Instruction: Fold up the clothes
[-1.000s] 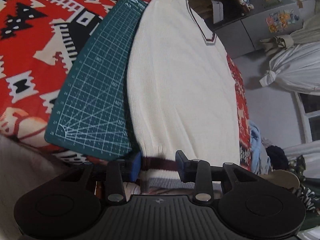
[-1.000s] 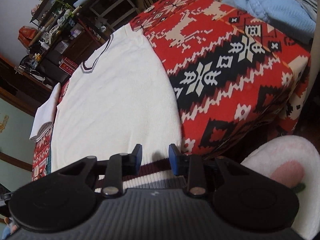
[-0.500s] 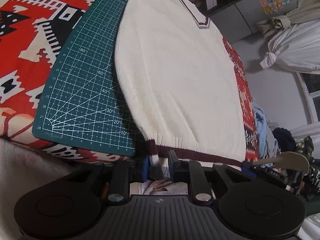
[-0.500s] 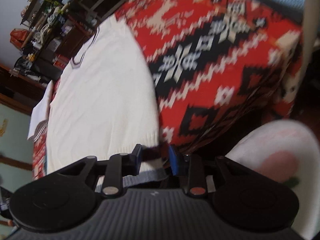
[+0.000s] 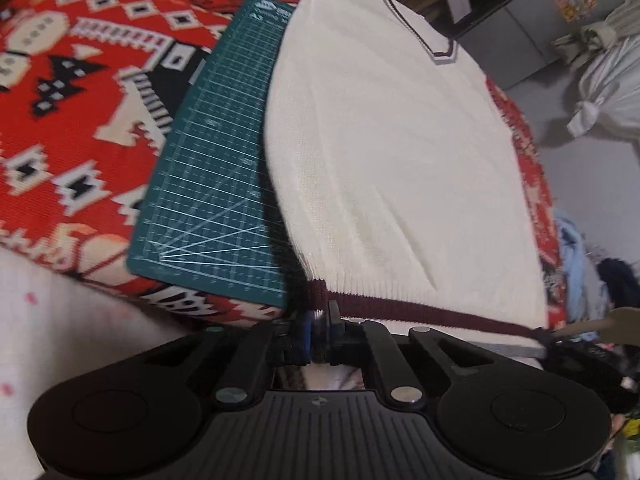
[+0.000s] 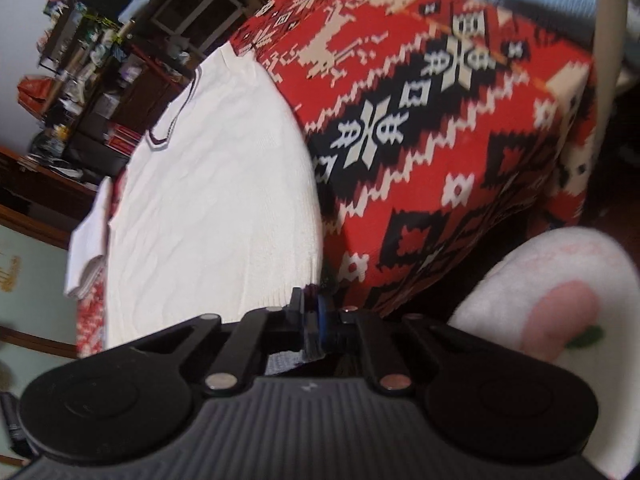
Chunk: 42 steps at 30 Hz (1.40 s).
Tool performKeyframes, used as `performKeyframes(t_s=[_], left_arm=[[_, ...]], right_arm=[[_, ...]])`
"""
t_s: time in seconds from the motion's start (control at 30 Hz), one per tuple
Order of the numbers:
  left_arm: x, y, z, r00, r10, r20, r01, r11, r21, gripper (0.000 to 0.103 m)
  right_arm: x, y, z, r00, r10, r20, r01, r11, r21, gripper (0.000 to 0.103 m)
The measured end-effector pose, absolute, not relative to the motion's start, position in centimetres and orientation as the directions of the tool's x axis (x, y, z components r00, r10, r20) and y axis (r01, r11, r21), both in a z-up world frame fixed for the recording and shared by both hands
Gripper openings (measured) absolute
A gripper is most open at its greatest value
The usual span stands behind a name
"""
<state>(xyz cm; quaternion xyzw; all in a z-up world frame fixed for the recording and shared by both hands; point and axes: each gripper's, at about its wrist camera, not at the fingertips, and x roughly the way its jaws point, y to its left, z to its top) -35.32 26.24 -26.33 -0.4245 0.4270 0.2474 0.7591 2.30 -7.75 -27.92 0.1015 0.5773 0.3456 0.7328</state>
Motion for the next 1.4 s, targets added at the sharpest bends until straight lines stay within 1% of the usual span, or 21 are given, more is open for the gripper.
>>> performKeyframes(t_s=[0.13,0.27,0.37,0.5,0.63,0.73,0.77,0.8,0.83,0.87,0.93,0.97,1.07,1.1,1.13,1.17,1.2,1.23,1.27,1.33,1.4], left_arm=[[-36.0,25.8,-25.2,0.478,0.066,-0.876,-0.751,0.547,-0.369,0.006],[-35.7,25.5,-27.3,0.398,0.036,-0.917,-0.778,0.542,-0.317,0.006],[-35.5,24.9,-27.1,0.394,0.049,-0.918,-0.761,0.578,-0.295,0.006],[-34.7,25.8,-29.6,0.343,0.029,-0.939,-0.781,0.564,-0.268,0.006],[-34.2,26.1,-30.8,0.32,0.045,-0.946,-0.781,0.578,-0.237,0.006],[-34.4,26.6,-31.2,0.327,0.03,-0.944,-0.787,0.561,-0.255,0.007],[-34.4,26.7,-31.2,0.32,0.034,-0.947,-0.791,0.56,-0.247,0.009],[-34.5,26.7,-31.2,0.31,0.04,-0.95,-0.795,0.558,-0.236,0.014],[-34.4,26.5,-31.1,0.296,0.056,-0.954,-0.799,0.562,-0.215,0.02],[-34.5,26.3,-31.0,0.286,0.066,-0.956,-0.795,0.574,-0.198,0.022],[-34.7,25.9,-30.6,0.268,0.084,-0.96,-0.784,0.599,-0.167,0.031],[-34.9,25.7,-30.3,0.261,0.093,-0.961,-0.778,0.609,-0.153,0.034],[-35.6,24.9,-28.8,0.254,0.13,-0.958,-0.757,0.643,-0.113,0.037],[-36.0,24.6,-28.1,0.252,0.156,-0.955,-0.754,0.651,-0.092,0.039],[-36.4,24.4,-27.4,0.258,0.179,-0.949,-0.747,0.661,-0.079,0.047],[-36.6,24.1,-26.6,0.269,0.192,-0.944,-0.741,0.667,-0.075,0.053],[-36.7,23.9,-25.9,0.279,0.21,-0.937,-0.738,0.672,-0.07,0.066],[-36.7,23.6,-25.1,0.294,0.235,-0.926,-0.737,0.673,-0.063,0.072],[-36.3,23.3,-24.1,0.316,0.264,-0.911,-0.735,0.675,-0.059,0.073],[-35.5,22.6,-22.5,0.358,0.324,-0.876,-0.712,0.702,-0.031,0.082],[-33.0,21.3,-21.3,0.404,0.386,-0.83,-0.684,0.729,0.006,0.087]], right_arm=[[1.8,-6.6,-27.9,0.116,0.546,-0.829,-0.423,0.783,0.456,0.005],[1.6,-6.7,-29.1,0.102,0.499,-0.86,-0.397,0.814,0.425,0.005],[1.3,-6.6,-28.8,0.126,0.491,-0.862,-0.428,0.811,0.399,0.005],[1.7,-6.0,-30.5,0.121,0.464,-0.878,-0.414,0.827,0.38,0.005],[0.9,-4.8,-30.9,0.162,0.45,-0.878,-0.462,0.821,0.335,0.005],[1.1,-4.8,-30.9,0.166,0.45,-0.877,-0.462,0.822,0.334,0.006],[1.1,-5.1,-30.8,0.167,0.454,-0.876,-0.469,0.818,0.334,0.008],[1.1,-5.4,-30.6,0.169,0.456,-0.874,-0.474,0.815,0.333,0.013],[1.1,-5.8,-30.4,0.178,0.454,-0.873,-0.473,0.818,0.329,0.014],[1.0,-6.0,-30.2,0.191,0.452,-0.871,-0.472,0.82,0.322,0.017],[1.0,-6.6,-29.6,0.22,0.446,-0.868,-0.468,0.828,0.307,0.018],[0.9,-6.9,-29.2,0.227,0.451,-0.863,-0.472,0.826,0.307,0.02],[0.5,-7.5,-27.3,0.281,0.457,-0.844,-0.498,0.821,0.279,0.033],[0.2,-7.6,-26.4,0.313,0.462,-0.829,-0.521,0.814,0.257,0.038],[-0.2,-7.5,-25.5,0.344,0.47,-0.813,-0.544,0.805,0.236,0.042],[-0.6,-7.5,-24.6,0.369,0.484,-0.794,-0.57,0.792,0.219,0.055],[-1.0,-7.3,-23.8,0.391,0.5,-0.773,-0.595,0.778,0.202,0.07],[-1.3,-6.9,-23.0,0.405,0.52,-0.752,-0.624,0.759,0.188,0.078],[-1.9,-6.3,-22.5,0.415,0.542,-0.731,-0.656,0.735,0.172,0.087],[-3.0,-4.8,-21.5,0.422,0.581,-0.696,-0.721,0.68,0.131,0.094],[-4.1,-2.9,-21.2,0.423,0.601,-0.677,-0.77,0.633,0.081,0.1]])
